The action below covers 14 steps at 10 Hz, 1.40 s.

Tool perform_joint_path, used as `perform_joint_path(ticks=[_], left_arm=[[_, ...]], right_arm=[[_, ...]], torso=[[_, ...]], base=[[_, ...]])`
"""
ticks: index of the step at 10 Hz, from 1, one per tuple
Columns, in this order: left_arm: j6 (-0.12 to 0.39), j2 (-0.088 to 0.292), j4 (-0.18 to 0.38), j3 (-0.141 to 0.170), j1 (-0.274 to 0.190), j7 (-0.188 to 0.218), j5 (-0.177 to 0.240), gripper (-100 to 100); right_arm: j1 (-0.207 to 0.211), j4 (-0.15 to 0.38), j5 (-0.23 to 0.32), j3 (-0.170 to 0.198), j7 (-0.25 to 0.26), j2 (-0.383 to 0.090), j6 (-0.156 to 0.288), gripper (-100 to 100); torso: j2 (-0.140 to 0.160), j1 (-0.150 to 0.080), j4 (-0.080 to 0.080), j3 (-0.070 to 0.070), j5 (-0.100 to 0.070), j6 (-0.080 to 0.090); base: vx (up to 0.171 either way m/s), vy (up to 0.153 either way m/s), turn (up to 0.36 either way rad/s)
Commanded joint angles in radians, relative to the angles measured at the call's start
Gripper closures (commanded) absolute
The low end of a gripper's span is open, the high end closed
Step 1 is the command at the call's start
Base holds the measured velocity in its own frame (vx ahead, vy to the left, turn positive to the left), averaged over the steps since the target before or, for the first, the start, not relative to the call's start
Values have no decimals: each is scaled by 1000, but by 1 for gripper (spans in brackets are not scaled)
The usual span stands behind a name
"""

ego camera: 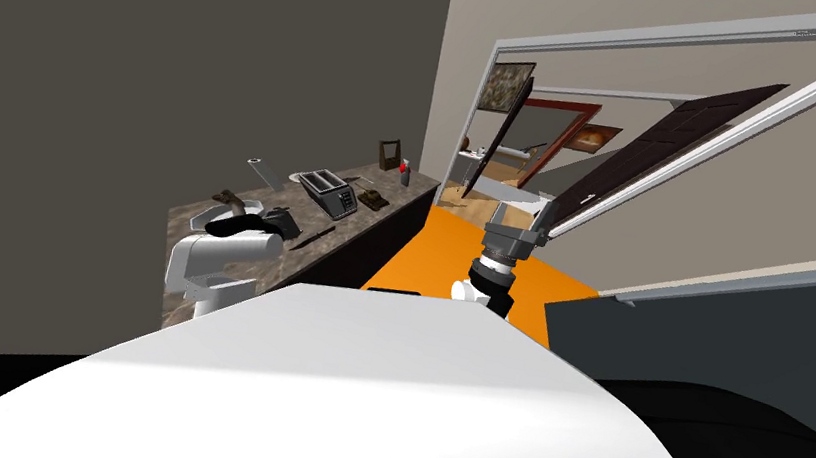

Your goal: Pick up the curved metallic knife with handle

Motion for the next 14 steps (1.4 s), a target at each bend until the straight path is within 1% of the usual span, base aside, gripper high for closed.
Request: perform_joint_path(ticks=[1,2,3,4,5,6,7,8,9,10,11,12,13,14], left_arm=[[50,4,3,10,-1,5,6,-100],[66,4,3,10,-1,5,6,-100],[107,13,17,28,-8,15,16,-100],[133,13,17,28,-8,15,16,-100],[163,22,32,45,-15,24,26,-100],[194,22,32,45,-15,24,26,-100],[209,22,32,45,-15,24,26,-100],[245,31,47,61,-21,31,36,-100],[269,31,47,61,-21,31,36,-100],[277,31,47,61,-21,31,36,-100],[315,40,62,77,-26,39,46,-100],[342,40,62,77,-26,39,46,-100],[370,48,77,92,-30,45,56,-100],[399,48,77,92,-30,45,56,-100]], right_arm=[[0,0,0,0,0,0,0,0],[0,0,0,0,0,0,0,0],[0,0,0,0,0,0,0,0],[0,0,0,0,0,0,0,0],[0,0,0,0,0,0,0,0],[0,0,0,0,0,0,0,0],[0,0,0,0,0,0,0,0],[0,0,0,0,0,0,0,0],[0,0,0,0,0,0,0,0],[0,0,0,0,0,0,0,0],[0,0,0,0,0,0,0,0],[0,0,0,0,0,0,0,0],[0,0,0,0,0,0,0,0],[0,0,0,0,0,0,0,0]], torso=[[0,0,0,0,0,0],[0,0,0,0,0,0],[0,0,0,0,0,0],[-1,0,0,0,0,0],[-1,0,0,0,0,0],[-2,-1,0,-1,0,0],[-2,0,0,-1,0,0],[0,0,0,0,0,0],[-1,0,0,-1,0,0],[-1,0,0,-1,0,0],[0,0,0,0,0,0],[-1,0,0,-1,0,0],[-1,0,0,-1,0,0],[-3,0,-1,-1,0,0]], base=[[31,-3,-72],[17,-2,6],[36,-5,-92],[37,-4,-60],[53,-14,-110],[46,-6,-42],[19,3,19],[39,-2,-92],[43,2,-49],[21,4,10],[46,4,-74],[50,-1,-52],[66,-5,-67],[59,3,-31]])
